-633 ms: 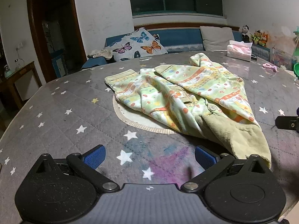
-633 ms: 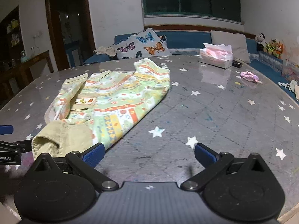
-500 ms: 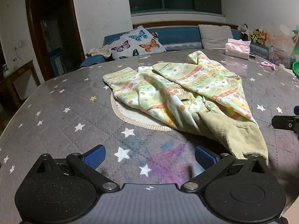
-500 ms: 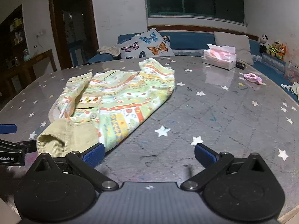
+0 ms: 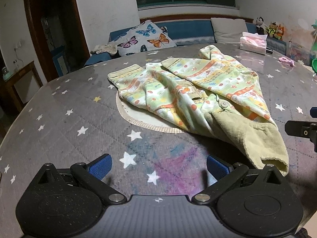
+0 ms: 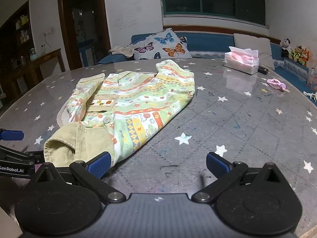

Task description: Fold clothes

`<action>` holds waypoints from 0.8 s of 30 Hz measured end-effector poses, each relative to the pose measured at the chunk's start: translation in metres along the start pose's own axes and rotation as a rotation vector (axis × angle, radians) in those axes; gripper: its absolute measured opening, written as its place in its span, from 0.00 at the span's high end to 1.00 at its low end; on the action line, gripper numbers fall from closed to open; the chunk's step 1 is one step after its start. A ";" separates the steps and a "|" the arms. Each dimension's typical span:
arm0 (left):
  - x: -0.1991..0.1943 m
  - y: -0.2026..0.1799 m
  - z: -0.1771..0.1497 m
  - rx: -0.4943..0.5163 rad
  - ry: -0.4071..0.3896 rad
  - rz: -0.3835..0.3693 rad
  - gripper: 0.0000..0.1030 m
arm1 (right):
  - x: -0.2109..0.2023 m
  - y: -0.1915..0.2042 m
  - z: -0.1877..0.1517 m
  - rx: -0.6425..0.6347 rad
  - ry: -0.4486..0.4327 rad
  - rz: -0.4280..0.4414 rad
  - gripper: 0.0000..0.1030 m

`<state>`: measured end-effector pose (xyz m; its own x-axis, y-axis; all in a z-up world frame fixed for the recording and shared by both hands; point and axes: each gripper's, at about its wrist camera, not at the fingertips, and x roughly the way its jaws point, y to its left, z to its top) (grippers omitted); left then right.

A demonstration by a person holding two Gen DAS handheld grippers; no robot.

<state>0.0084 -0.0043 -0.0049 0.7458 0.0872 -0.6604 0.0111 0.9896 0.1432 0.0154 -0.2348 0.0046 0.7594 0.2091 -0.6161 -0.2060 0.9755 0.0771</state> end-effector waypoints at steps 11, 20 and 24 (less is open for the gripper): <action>0.005 0.002 0.010 -0.003 -0.006 0.004 0.00 | 0.010 0.004 0.009 -0.011 0.008 0.023 0.00; 0.010 0.005 0.020 -0.005 -0.010 -0.001 0.00 | 0.020 0.008 0.017 -0.035 0.014 0.037 0.00; 0.015 0.005 0.022 -0.005 -0.003 -0.007 0.00 | 0.024 0.010 0.019 -0.042 0.021 0.041 0.00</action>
<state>0.0342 -0.0003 0.0026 0.7478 0.0800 -0.6591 0.0130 0.9908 0.1350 0.0432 -0.2187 0.0052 0.7369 0.2464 -0.6295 -0.2626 0.9624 0.0693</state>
